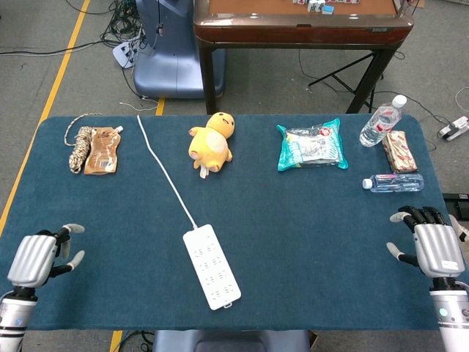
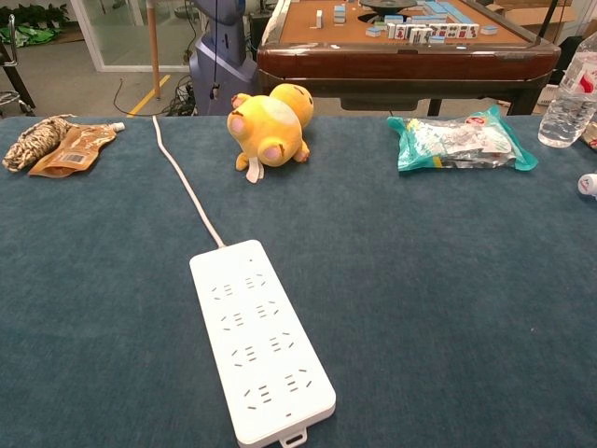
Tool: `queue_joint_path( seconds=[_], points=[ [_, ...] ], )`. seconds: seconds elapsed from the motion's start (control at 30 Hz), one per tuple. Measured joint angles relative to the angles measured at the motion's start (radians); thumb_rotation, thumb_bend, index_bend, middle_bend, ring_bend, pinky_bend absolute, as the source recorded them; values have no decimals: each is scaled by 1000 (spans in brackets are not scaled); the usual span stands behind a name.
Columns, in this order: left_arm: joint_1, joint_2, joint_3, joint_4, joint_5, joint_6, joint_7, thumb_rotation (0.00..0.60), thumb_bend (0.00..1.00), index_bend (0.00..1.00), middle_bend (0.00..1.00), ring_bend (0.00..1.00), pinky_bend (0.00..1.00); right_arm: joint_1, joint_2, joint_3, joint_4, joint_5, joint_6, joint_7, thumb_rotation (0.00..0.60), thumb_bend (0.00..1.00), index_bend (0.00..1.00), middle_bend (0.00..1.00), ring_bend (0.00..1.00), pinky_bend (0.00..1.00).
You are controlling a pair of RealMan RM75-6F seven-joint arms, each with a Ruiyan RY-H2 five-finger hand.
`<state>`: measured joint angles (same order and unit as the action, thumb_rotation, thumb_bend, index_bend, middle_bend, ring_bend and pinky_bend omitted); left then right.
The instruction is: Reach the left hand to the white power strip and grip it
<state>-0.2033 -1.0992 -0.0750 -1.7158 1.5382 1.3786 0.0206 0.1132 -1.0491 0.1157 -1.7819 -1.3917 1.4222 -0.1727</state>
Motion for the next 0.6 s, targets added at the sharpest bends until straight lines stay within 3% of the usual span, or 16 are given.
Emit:
queue_joint_path(
  seconds=[0.27,0.6],
  points=[
    [-170,-8,-60,-65,36,-152,-1,600,383,415,1000,984,1000,-18,58,20,-45,20,39,25,600,162,390,291,269,443],
    [-358,-162,-85,-45,16,-365,57,600,484,404,1000,997,1000,-39,69,4,-30,37,36,57,600,162,390,291,269,443]
  ],
)
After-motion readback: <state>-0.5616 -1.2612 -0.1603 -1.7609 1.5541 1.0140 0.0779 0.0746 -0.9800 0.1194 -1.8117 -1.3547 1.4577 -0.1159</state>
